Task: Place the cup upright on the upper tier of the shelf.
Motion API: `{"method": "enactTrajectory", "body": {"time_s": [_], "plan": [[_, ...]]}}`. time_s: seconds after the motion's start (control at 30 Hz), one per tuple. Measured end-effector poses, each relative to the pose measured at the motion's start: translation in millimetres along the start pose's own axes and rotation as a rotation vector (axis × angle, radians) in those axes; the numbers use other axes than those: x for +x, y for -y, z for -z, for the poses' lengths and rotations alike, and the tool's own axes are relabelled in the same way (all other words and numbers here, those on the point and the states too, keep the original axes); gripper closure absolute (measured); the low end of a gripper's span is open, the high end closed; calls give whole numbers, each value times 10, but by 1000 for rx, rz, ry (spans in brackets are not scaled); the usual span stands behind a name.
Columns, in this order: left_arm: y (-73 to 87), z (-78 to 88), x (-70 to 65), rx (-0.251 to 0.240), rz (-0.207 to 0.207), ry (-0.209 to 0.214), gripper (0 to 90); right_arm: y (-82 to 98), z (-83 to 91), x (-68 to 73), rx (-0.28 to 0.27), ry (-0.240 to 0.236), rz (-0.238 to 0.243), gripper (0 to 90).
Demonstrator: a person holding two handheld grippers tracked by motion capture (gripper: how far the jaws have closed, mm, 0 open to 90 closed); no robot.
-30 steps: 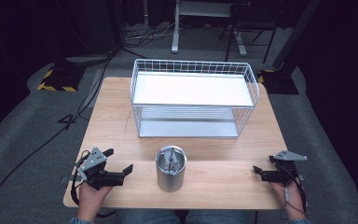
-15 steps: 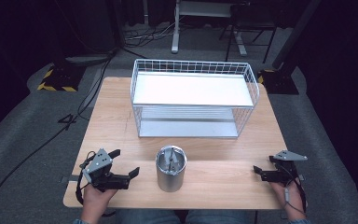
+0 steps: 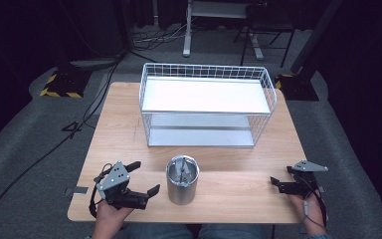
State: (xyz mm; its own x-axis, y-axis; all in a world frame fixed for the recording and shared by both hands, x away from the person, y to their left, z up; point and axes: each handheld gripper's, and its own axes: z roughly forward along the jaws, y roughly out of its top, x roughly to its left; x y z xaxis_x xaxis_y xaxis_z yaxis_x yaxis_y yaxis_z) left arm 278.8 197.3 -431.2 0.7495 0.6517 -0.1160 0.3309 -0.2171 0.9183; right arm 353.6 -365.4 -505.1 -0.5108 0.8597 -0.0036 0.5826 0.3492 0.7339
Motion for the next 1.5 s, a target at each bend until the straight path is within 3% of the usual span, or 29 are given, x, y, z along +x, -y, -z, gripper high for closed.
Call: {"method": "enactTrajectory", "body": {"time_s": [0.53,1.03,1.5], "plan": [[-78,-151,-196,-19,-32,92,0,1,2,4,-4,-3,5,146],[-108,-420,-322,-20,-40,114,0,2,5,9,-5,-2,9,155],[-139,-648,-376,-9,-62,109,0,3,5,13,-7,-1,6,159]]}}
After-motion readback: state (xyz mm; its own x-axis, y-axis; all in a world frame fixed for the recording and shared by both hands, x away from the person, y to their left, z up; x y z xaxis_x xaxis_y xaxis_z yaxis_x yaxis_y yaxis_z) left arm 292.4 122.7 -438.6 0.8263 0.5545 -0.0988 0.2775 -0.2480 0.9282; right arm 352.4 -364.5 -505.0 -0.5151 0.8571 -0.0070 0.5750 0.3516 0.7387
